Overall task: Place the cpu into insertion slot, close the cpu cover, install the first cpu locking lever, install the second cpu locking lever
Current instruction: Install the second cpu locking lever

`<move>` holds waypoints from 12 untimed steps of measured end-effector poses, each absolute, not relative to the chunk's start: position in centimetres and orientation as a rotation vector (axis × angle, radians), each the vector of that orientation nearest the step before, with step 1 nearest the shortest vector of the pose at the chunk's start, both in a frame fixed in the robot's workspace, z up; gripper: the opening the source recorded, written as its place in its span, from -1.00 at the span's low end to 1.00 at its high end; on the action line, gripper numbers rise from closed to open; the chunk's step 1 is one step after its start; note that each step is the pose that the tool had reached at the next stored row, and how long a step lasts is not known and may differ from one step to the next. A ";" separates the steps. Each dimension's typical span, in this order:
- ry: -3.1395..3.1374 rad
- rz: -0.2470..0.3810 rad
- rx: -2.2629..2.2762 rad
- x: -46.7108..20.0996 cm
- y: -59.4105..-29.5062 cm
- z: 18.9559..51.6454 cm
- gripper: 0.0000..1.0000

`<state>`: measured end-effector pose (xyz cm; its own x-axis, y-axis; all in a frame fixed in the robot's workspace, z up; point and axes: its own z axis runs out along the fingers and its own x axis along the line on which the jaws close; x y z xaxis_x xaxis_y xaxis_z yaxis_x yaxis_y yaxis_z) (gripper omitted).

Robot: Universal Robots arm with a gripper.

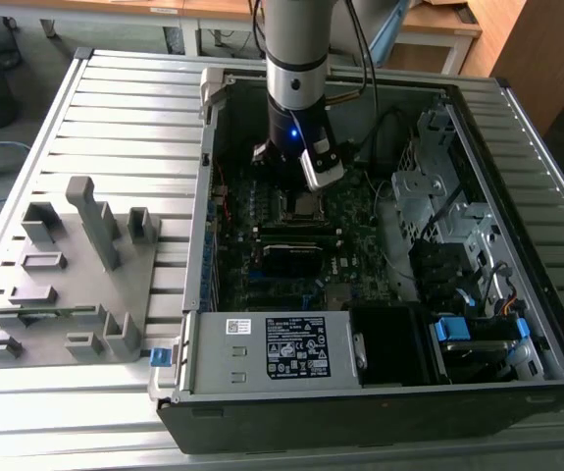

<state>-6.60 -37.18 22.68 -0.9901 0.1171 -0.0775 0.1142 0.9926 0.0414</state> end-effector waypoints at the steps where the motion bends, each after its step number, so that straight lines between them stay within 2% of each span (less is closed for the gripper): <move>1: 3.056 0.056 0.178 -6.3 -37.2 22.7 -0.80; 12: 3.056 0.056 0.177 -4.0 -36.6 22.5 -0.80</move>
<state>-4.03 -36.59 22.52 -0.9901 0.1170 -0.0774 0.1140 0.9926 0.0413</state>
